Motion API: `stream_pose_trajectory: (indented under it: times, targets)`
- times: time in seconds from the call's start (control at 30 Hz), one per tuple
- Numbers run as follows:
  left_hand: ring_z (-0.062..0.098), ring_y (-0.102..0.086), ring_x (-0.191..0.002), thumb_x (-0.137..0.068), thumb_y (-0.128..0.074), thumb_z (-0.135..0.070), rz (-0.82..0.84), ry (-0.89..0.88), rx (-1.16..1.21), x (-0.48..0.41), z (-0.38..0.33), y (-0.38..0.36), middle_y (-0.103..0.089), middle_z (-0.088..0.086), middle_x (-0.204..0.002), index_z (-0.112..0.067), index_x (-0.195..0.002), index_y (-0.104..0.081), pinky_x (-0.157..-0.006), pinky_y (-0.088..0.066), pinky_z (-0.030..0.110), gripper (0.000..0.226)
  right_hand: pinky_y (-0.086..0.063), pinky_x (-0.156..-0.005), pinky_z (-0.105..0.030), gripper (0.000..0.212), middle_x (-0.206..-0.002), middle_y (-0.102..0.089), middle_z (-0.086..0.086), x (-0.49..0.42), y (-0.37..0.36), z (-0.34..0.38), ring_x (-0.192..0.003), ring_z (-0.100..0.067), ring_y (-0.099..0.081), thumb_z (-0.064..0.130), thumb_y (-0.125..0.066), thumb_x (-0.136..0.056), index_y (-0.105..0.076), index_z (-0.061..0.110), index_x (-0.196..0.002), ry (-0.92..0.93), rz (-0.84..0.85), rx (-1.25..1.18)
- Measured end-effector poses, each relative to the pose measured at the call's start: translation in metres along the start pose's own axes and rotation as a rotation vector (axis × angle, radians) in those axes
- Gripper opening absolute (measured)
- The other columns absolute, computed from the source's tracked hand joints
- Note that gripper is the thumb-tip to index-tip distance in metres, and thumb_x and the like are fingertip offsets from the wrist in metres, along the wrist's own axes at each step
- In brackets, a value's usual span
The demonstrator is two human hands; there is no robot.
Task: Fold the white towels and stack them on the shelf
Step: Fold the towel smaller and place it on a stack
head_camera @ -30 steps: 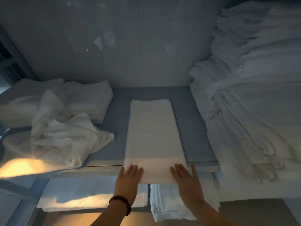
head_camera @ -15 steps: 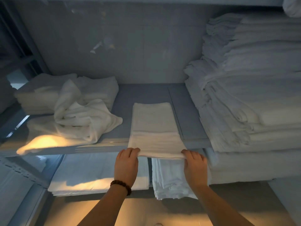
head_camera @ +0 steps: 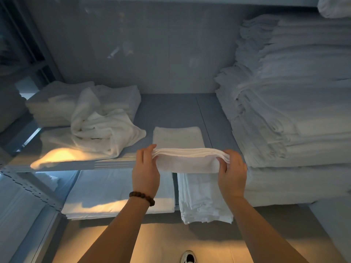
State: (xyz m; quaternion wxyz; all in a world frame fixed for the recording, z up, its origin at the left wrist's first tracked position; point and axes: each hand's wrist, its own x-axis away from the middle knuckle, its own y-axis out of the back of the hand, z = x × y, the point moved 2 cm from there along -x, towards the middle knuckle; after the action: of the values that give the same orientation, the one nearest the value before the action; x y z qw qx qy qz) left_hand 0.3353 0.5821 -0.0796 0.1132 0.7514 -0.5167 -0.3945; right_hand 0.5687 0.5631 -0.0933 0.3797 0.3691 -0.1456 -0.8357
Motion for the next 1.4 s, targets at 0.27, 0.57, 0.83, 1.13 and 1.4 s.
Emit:
stream_pose_trajectory:
  times: [0.27, 0.57, 0.83, 1.13, 1.4]
  targets:
    - [0.026, -0.057, -0.104, -0.097, -0.043, -0.017, -0.034, 0.097, 0.060, -0.061, 0.011, -0.036, -0.051, 0.008, -0.129, -0.017, -0.132, -0.042, -0.086, -0.045, 0.031, 0.035, -0.042, -0.076, -0.028, 0.021, -0.099, -0.060, 0.000, -0.065, -0.041, -0.012, -0.087, -0.018, -0.056, 0.028, -0.047, -0.096, -0.053, 0.017, -0.113, -0.115, 0.028, -0.137]
    - [0.011, -0.047, -0.086, -0.097, -0.042, -0.012, -0.050, 0.090, -0.054, -0.142, 0.039, -0.095, -0.057, 0.008, -0.111, -0.012, -0.115, -0.054, -0.075, -0.030, 0.014, 0.022, -0.048, -0.082, -0.044, 0.030, -0.109, -0.063, -0.021, -0.145, -0.106, -0.031, -0.100, -0.039, -0.059, 0.020, -0.044, -0.098, -0.054, 0.002, -0.119, -0.056, 0.136, -0.028]
    - [0.028, -0.056, -0.086, -0.096, -0.038, -0.013, 0.091, 0.292, -0.103, -0.195, 0.102, -0.160, -0.059, 0.008, -0.107, -0.019, -0.111, -0.052, -0.071, -0.038, 0.031, 0.021, -0.050, -0.080, -0.048, 0.028, -0.101, -0.063, -0.022, -0.191, -0.187, -0.055, -0.094, -0.039, -0.060, 0.023, -0.040, -0.099, -0.050, 0.004, -0.117, -0.106, 0.375, 0.061]
    - [0.030, -0.056, -0.098, -0.095, -0.036, -0.006, 0.310, 0.298, -0.288, -0.206, 0.165, -0.229, -0.057, 0.011, -0.114, -0.012, -0.116, -0.049, -0.074, -0.038, 0.031, 0.025, -0.047, -0.080, -0.036, 0.014, -0.102, -0.063, -0.019, -0.196, -0.266, -0.115, -0.095, -0.031, -0.060, 0.009, -0.048, -0.095, -0.052, 0.002, -0.107, -0.211, 0.505, 0.151]
    - [0.032, -0.042, -0.112, -0.085, -0.035, 0.006, 0.377, 0.230, -0.374, -0.224, 0.161, -0.240, -0.044, 0.015, -0.124, -0.011, -0.125, -0.040, -0.086, -0.040, 0.039, 0.043, -0.041, -0.089, -0.043, 0.024, -0.120, -0.050, -0.019, -0.208, -0.287, -0.120, -0.111, -0.035, -0.048, 0.019, -0.047, -0.094, -0.051, 0.005, -0.113, -0.046, 0.540, 0.474]
